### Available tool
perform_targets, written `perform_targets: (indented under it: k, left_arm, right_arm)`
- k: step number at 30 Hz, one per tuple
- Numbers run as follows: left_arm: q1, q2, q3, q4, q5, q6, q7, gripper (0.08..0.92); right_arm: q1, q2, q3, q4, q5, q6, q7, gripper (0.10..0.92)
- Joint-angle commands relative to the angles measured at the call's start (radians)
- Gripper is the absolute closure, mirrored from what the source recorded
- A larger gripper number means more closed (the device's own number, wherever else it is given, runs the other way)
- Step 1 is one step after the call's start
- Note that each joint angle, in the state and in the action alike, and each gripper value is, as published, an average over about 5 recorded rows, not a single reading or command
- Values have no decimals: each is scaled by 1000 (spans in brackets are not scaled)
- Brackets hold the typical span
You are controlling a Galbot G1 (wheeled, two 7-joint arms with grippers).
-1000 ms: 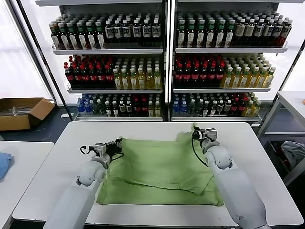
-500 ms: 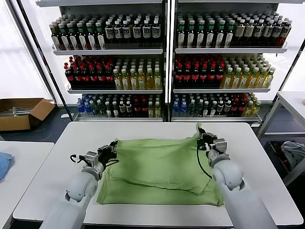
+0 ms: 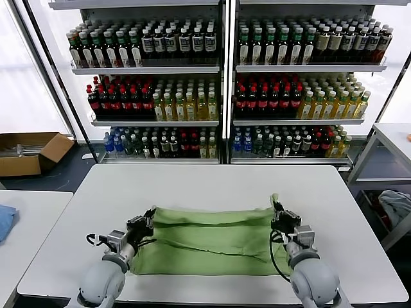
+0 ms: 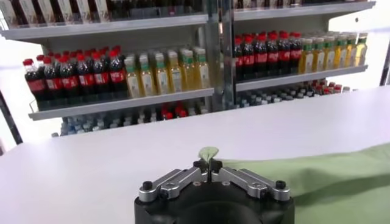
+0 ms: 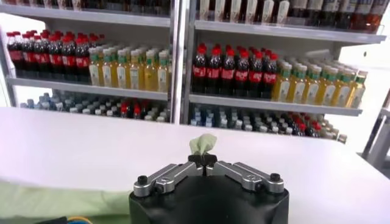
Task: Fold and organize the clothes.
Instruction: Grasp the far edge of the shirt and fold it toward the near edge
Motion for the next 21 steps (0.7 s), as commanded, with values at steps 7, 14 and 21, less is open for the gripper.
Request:
perform_targets:
  k: [7,14,21]
  left_arm:
    - [111,-2,-31,-39,34,-11,9,914]
    - [94,6,-47,-49,16,1,6,914]
    - [131,-10,-37,-39,53,-11,24,914]
  right_arm:
    - [-156,26,40,74,-44,2,29,919]
    - [-151,11,84,119,-10,-20,39,919]
    - [-180,1,62,85,-41,-12,30,919]
